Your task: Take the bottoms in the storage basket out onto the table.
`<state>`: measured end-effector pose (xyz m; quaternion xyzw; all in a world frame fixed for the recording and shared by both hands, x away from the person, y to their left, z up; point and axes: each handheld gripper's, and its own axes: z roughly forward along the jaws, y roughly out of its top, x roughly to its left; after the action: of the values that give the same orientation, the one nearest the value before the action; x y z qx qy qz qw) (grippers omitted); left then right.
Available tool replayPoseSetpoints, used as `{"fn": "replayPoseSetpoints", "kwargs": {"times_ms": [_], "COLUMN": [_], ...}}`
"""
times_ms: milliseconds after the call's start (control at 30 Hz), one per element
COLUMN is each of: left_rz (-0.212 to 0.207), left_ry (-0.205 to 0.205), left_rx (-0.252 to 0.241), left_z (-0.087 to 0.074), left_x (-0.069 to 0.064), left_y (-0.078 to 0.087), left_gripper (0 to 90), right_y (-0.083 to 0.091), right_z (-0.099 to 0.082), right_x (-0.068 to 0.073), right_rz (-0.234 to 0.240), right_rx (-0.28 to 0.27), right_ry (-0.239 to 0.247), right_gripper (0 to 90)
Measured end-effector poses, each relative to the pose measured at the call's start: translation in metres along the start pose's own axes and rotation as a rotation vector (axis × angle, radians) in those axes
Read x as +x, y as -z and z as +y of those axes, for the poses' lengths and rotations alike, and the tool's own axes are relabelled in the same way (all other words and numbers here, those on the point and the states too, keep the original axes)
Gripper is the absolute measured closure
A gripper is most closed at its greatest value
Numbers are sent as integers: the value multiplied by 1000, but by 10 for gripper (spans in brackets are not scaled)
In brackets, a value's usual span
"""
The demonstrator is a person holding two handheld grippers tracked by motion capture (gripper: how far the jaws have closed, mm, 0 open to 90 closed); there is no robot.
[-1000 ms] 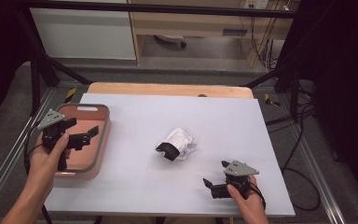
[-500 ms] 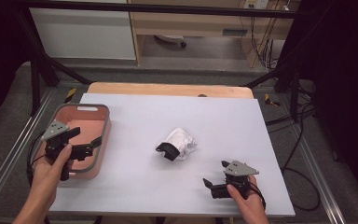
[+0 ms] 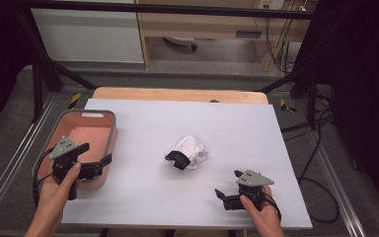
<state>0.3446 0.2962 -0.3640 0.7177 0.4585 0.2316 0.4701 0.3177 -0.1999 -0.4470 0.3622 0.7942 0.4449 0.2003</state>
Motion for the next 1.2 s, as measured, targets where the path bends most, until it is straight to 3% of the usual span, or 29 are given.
{"fn": "replayPoseSetpoints", "kwargs": {"times_ms": [833,1200], "left_rz": [-17,-23], "left_ry": [-52,-67], "left_rx": [6,7], "left_z": [-22,-29], "left_x": [-19,-22], "left_y": [-2,2], "left_gripper": [58,57], "right_y": [0,-1], "right_z": [0,0], "right_x": [0,0], "right_rz": [-1,-1], "right_rx": [-1,3], "right_ry": [4,4], "right_gripper": [49,49]}}
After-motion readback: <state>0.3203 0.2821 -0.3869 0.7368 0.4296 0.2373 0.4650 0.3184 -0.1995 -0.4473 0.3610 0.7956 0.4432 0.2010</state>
